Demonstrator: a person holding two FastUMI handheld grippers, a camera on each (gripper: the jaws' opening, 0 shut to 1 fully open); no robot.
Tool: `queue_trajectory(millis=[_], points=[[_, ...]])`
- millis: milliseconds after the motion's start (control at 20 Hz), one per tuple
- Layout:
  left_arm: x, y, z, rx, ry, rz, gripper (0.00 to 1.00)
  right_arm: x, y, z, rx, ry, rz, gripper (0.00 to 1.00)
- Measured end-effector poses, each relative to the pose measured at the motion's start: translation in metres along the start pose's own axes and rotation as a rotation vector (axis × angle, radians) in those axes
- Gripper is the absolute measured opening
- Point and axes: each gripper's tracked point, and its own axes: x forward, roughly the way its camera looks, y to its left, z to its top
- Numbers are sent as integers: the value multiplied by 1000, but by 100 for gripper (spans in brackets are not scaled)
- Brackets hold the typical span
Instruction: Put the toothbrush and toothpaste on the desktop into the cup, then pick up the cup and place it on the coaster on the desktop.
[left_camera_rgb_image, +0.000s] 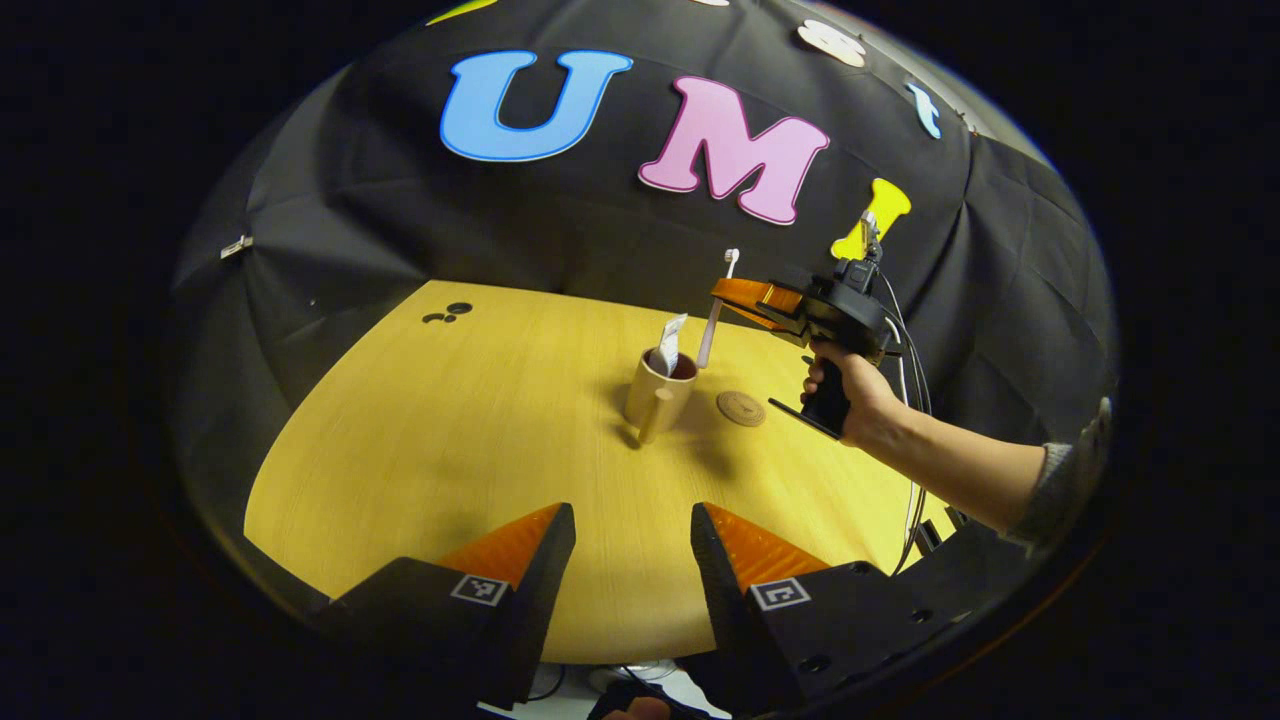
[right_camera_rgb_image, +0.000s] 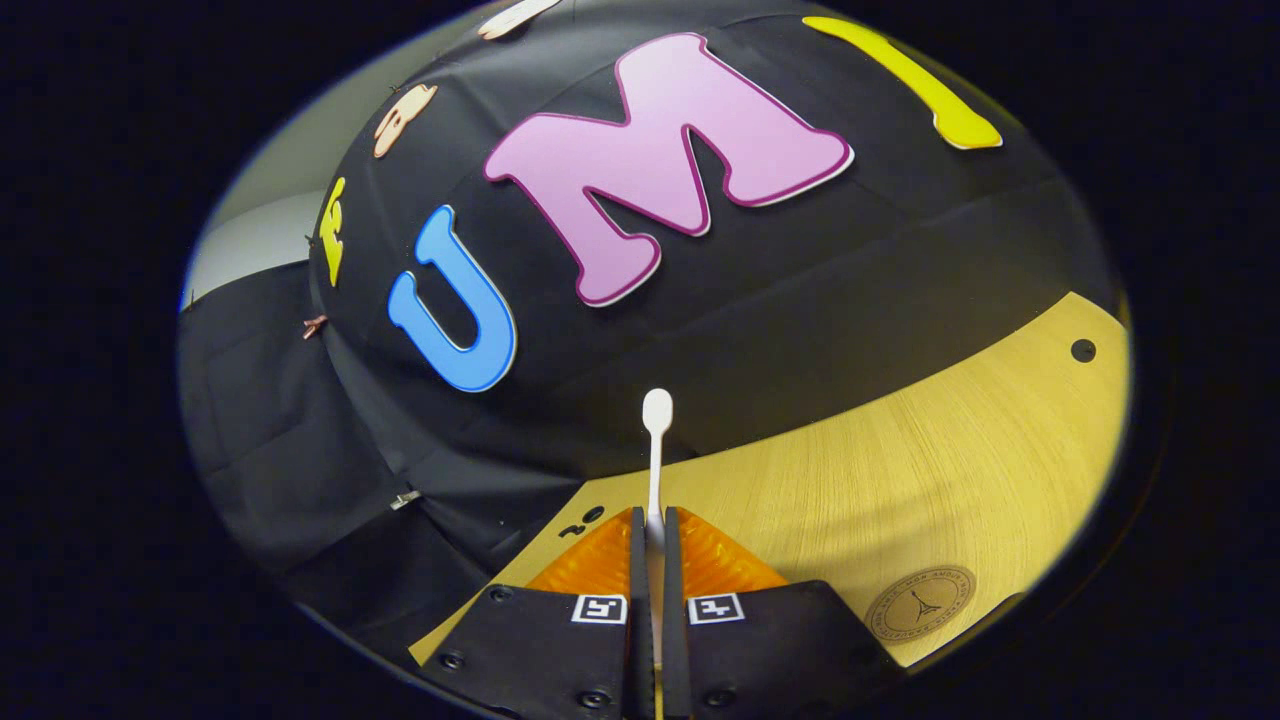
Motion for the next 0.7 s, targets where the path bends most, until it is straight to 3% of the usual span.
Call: queue_trajectory(millis=[350,700], points=[[-2,4,-20,-40,28,41,73,13,-11,-39,-92,64,5,7],[-1,-18,-20,-44,28,29,73,-1,-3,-54,-98,140,37,16]])
